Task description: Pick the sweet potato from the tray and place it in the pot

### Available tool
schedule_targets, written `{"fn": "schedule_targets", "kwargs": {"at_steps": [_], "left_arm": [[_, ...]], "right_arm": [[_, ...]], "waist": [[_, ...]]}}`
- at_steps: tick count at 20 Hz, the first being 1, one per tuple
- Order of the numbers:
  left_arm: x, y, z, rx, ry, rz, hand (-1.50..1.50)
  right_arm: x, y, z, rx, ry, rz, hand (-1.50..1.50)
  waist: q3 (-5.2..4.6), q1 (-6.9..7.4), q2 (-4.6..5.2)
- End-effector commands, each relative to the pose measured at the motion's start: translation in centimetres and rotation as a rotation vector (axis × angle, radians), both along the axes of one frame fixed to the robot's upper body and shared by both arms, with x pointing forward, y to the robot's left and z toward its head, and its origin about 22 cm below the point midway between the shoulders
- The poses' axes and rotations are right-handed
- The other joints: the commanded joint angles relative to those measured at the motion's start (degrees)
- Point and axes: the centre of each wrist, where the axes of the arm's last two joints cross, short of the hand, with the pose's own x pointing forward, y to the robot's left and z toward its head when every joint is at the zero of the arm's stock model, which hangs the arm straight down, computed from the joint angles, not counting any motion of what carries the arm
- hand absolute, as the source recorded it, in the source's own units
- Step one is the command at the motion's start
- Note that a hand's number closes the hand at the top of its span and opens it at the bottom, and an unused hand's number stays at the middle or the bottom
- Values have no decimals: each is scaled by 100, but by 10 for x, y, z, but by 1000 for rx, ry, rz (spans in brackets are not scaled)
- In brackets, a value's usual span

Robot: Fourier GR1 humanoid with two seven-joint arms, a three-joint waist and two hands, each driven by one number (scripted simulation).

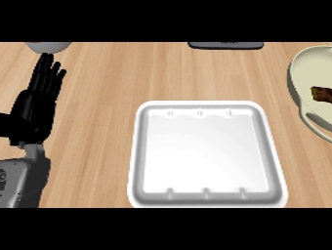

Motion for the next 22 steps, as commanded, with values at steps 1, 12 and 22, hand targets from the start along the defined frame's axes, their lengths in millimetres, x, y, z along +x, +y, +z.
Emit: {"fn": "schedule_targets", "kwargs": {"at_steps": [1,12,22], "left_arm": [[-1,7,-7,14,-10,12,0],[-12,-1,-7,4,-7,-3,0],[11,-10,5,-8,-16,9,0]], "right_arm": [[-17,-24,12,72,-131,-41,-150],[-103,-92,3,98,-230,-92,-150],[-162,-120,-11,96,-261,-125,-150]], "waist": [[-3,-37,3],[1,-19,-3],[14,-40,19]]}}
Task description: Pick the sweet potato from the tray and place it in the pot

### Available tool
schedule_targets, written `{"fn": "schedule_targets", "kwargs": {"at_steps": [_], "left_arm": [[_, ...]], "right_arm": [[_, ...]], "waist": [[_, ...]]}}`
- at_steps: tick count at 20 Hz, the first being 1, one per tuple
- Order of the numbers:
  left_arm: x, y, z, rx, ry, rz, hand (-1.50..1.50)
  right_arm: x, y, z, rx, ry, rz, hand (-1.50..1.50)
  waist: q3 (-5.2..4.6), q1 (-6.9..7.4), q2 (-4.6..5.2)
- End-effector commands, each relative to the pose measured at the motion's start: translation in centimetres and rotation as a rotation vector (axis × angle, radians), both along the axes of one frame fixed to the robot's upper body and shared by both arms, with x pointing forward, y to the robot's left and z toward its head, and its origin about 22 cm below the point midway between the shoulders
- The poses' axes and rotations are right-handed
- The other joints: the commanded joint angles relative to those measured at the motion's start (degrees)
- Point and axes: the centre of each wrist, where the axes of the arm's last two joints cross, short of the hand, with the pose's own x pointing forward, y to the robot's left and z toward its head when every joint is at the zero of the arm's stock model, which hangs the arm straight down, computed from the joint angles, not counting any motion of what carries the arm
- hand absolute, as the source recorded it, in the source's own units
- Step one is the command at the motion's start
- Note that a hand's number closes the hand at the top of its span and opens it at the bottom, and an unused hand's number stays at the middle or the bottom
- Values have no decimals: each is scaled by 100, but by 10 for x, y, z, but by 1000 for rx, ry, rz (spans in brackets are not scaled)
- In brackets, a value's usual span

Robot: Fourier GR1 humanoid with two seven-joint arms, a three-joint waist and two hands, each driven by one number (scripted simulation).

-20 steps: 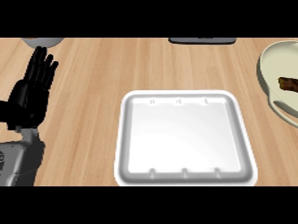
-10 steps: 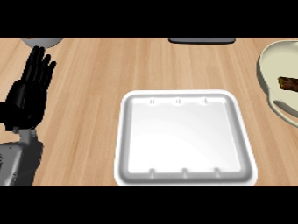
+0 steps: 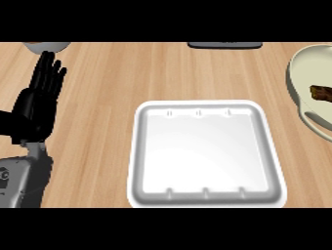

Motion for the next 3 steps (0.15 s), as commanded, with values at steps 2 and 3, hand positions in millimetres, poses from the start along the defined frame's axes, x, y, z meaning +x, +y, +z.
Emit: {"fn": "schedule_targets", "kwargs": {"at_steps": [2,3], "left_arm": [[-3,-7,-9,1,16,-8,0],[2,13,-4,-12,5,12,0]], "right_arm": [[-35,-16,0,-5,-6,13,-150],[-51,-21,-1,-19,4,-7,-150]], "waist": [[0,-14,-13],[12,-21,10]]}}
